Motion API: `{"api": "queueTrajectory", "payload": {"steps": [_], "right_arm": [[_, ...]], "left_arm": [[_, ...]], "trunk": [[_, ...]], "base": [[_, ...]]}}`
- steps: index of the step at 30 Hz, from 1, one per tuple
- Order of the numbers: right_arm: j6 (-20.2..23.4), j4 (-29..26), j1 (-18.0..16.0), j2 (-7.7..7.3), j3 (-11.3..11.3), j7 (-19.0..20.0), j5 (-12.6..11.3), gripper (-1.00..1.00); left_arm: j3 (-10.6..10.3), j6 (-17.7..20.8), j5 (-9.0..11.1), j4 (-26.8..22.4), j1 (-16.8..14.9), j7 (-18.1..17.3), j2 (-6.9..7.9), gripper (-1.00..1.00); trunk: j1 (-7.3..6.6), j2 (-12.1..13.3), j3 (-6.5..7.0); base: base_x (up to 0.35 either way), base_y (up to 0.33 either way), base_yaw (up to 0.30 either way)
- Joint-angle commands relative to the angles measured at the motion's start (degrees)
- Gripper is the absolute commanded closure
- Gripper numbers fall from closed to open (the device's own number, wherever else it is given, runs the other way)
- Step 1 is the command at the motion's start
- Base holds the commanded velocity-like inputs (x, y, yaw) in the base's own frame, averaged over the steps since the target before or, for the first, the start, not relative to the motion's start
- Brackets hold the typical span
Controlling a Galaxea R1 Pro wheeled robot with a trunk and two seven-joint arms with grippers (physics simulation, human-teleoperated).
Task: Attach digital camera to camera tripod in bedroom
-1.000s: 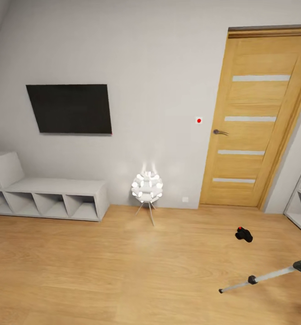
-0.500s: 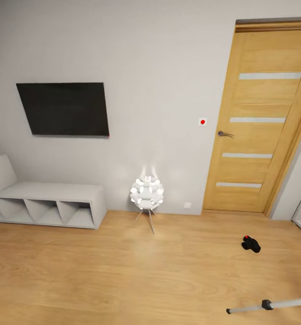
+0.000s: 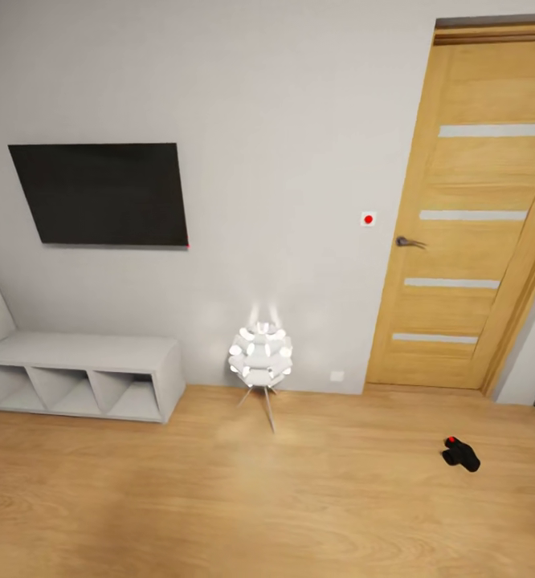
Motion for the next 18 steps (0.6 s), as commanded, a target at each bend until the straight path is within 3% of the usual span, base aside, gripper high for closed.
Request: {"api": "queueTrajectory", "payload": {"steps": [1, 8, 18], "right_arm": [[-0.13, 0.02, -0.02, -0.03, 0.0, -0.06, 0.53, -1.0], [-0.13, 0.02, -0.02, 0.07, -0.42, -0.07, 0.18, -1.0], [-0.12, 0.04, -0.02, 0.15, -0.57, -0.06, 0.02, -1.0]], "left_arm": [[0.28, -0.09, 0.1, -0.05, 0.01, 0.01, -0.02, -1.0], [0.28, -0.18, 0.1, -0.05, 0.01, 0.01, -0.05, -1.0], [0.28, -0.54, 0.1, -0.05, 0.01, 0.02, -0.05, -1.0]], "trunk": [[0.03, -0.02, -0.05], [0.03, -0.02, -0.05], [0.03, -0.02, -0.05]], "base": [[0.323, 0.0, 0.0], [0.323, 0.005, -0.035], [0.322, 0.125, -0.22]]}}
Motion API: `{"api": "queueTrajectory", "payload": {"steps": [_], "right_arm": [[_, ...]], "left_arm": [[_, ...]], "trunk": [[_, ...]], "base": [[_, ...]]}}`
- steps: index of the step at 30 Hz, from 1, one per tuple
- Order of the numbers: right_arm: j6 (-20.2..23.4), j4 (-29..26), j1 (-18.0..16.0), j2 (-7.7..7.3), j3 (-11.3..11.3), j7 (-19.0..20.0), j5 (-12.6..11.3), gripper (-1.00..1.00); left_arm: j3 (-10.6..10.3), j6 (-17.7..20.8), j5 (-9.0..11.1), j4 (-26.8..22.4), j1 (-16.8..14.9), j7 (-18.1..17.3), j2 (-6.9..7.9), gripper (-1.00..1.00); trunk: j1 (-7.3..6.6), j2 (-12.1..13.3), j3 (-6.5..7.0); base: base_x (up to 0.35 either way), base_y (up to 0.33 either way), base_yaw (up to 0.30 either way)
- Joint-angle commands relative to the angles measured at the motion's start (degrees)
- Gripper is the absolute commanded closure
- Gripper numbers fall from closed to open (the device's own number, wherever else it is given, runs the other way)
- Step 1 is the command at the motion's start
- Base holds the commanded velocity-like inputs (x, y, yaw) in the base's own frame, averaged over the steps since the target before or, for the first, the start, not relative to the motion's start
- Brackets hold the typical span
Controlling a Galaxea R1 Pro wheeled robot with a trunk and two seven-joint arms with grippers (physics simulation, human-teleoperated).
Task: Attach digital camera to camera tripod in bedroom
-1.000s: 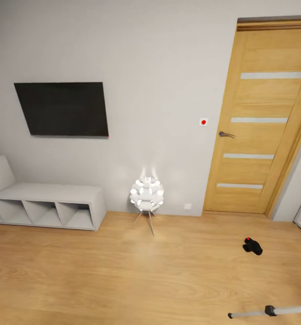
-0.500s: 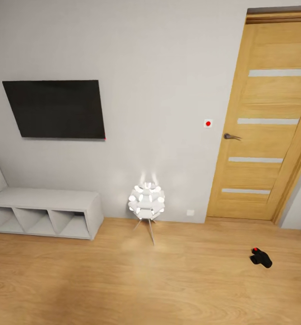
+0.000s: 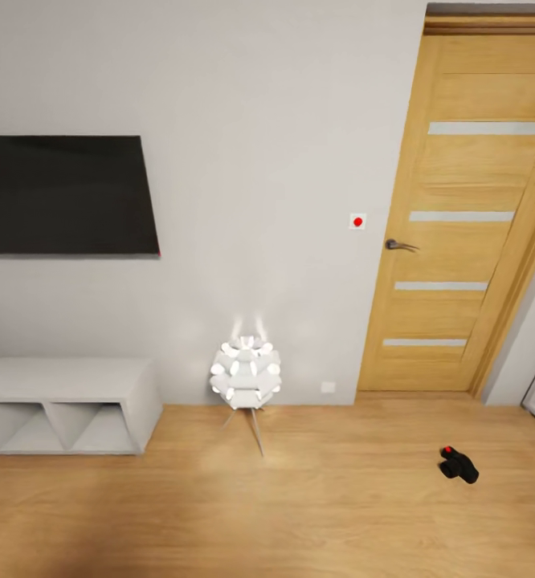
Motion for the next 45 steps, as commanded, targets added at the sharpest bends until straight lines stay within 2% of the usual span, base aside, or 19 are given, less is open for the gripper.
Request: {"api": "queueTrajectory", "payload": {"steps": [1, 27, 40, 45], "right_arm": [[-0.14, 0.01, -0.02, 0.0, -0.04, -0.06, 0.5, -1.0], [-0.14, 0.01, -0.02, 0.01, 0.27, -0.05, 0.81, -1.0], [-0.14, 0.0, -0.02, 0.01, 0.27, -0.07, 0.81, -1.0], [-0.14, 0.01, -0.02, 0.01, 0.22, -0.1, 0.81, -1.0]], "left_arm": [[0.28, -0.12, 0.09, -0.03, 0.01, 0.0, -0.01, -1.0], [0.47, -0.35, -0.06, -0.03, 0.02, 0.06, -0.01, -1.0], [0.47, -0.36, -0.07, -0.1, 0.01, 0.02, 0.09, -1.0], [0.31, -0.29, -0.04, -0.04, 0.01, -0.02, 0.0, -1.0]], "trunk": [[0.03, -0.02, -0.04], [0.03, -0.02, -0.04], [0.03, -0.02, -0.04], [0.03, -0.02, -0.04]], "base": [[0.315, 0.185, -0.24], [0.259, 0.251, -0.241], [0.026, 0.029, -0.242], [0.218, 0.012, -0.242]]}}
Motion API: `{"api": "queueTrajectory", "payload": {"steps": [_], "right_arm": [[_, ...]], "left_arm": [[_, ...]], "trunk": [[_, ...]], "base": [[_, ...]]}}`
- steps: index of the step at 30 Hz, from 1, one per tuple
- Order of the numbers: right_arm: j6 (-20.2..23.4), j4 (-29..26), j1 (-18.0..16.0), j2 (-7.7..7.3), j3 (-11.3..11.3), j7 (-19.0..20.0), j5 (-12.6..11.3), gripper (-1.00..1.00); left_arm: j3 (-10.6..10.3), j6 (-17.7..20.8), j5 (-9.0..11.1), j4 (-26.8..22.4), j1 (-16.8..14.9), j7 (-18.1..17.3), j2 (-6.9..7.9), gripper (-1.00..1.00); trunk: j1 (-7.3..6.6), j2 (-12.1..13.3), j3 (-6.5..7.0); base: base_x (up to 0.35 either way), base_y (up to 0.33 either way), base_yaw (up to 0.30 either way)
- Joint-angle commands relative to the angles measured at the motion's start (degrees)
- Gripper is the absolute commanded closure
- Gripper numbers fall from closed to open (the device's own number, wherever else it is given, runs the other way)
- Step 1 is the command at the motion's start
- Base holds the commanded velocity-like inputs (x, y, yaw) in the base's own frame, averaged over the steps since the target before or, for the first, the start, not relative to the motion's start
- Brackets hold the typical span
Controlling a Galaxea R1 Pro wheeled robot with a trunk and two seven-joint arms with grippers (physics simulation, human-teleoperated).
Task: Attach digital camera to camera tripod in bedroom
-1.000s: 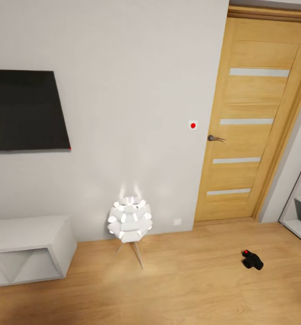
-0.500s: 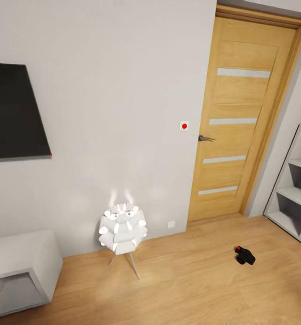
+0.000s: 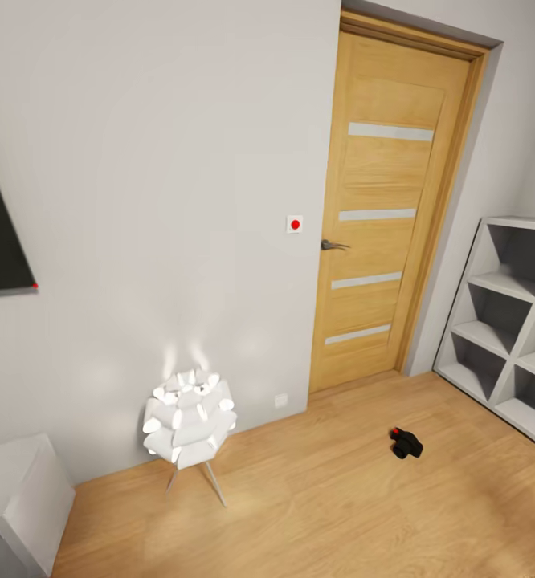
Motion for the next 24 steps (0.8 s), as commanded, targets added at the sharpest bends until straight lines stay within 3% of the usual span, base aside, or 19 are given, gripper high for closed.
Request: {"api": "queueTrajectory", "payload": {"steps": [1, 24], "right_arm": [[-0.14, 0.01, -0.02, -0.01, -0.03, -0.05, 0.51, -1.0], [-0.14, 0.0, -0.02, -0.01, -0.24, -0.02, 0.47, -1.0]], "left_arm": [[0.26, -0.11, 0.12, -0.03, 0.01, 0.01, -0.01, -1.0], [0.25, -0.09, 0.11, -0.02, 0.01, 0.02, -0.01, -1.0]], "trunk": [[0.03, -0.02, -0.04], [0.03, -0.02, -0.04]], "base": [[0.303, 0.049, -0.242], [0.321, 0.095, -0.242]]}}
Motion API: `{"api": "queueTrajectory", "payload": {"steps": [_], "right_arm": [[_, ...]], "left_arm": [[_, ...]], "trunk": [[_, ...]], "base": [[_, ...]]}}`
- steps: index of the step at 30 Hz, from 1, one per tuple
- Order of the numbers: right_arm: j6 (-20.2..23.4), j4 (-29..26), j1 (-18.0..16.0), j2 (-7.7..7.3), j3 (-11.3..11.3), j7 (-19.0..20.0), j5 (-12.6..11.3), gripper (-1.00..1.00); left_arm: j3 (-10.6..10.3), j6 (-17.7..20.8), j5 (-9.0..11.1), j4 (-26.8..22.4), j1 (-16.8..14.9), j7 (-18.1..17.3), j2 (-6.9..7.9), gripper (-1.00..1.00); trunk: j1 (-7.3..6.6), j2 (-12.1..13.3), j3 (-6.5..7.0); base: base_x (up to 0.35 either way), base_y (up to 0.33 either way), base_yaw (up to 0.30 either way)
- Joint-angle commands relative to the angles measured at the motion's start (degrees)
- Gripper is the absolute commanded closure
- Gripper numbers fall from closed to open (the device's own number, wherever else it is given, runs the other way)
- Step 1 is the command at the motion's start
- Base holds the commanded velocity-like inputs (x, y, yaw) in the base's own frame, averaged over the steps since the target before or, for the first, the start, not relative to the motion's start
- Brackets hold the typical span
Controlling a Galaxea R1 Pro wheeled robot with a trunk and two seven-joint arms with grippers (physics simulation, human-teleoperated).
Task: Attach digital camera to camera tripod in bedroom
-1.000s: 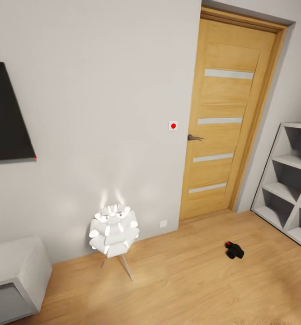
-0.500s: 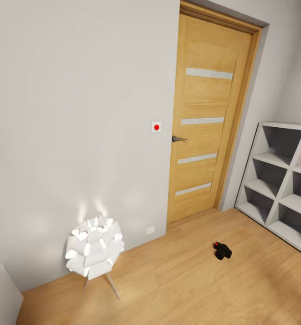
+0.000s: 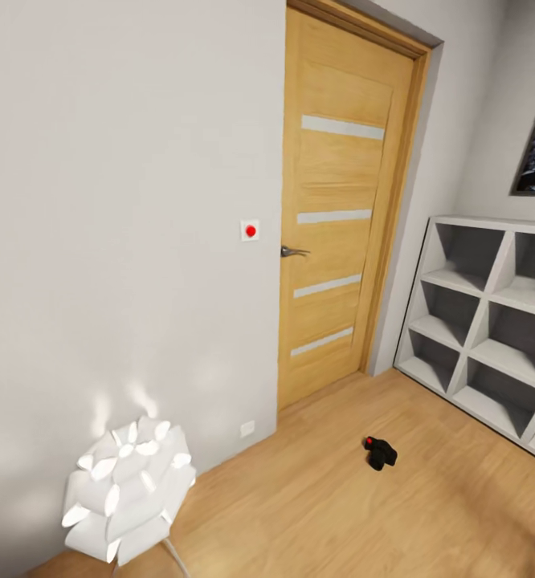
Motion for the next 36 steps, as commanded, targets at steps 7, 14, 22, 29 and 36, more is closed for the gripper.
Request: {"api": "queueTrajectory", "payload": {"steps": [7, 14, 22, 29, 36], "right_arm": [[-0.14, 0.02, -0.02, -0.04, -0.04, -0.09, 0.5, -1.0], [-0.14, 0.01, -0.02, -0.09, -0.04, -0.06, 0.47, -1.0], [-0.14, 0.02, -0.02, -0.02, -0.04, -0.09, 0.46, -1.0], [-0.14, 0.01, -0.02, -0.01, -0.04, -0.08, 0.46, -1.0], [-0.14, 0.01, -0.02, -0.02, -0.04, -0.06, 0.46, -1.0]], "left_arm": [[0.36, -0.11, 0.07, -0.03, 0.03, 0.0, -0.01, -1.0], [0.37, -0.11, 0.07, -0.03, 0.01, -0.01, -0.01, -1.0], [0.37, -0.11, 0.07, -0.03, 0.01, 0.0, -0.01, -1.0], [0.37, -0.12, 0.07, -0.03, 0.01, 0.03, -0.01, -1.0], [0.42, -0.19, 0.07, -0.04, 0.01, 0.0, -0.01, -1.0]], "trunk": [[0.03, -0.02, -0.04], [0.03, -0.02, -0.04], [0.03, -0.02, -0.04], [0.03, -0.02, -0.04], [0.03, -0.02, -0.04]], "base": [[0.323, 0.107, -0.242], [0.323, 0.107, -0.242], [0.323, 0.106, -0.242], [0.321, 0.045, -0.242], [0.124, 0.004, -0.242]]}}
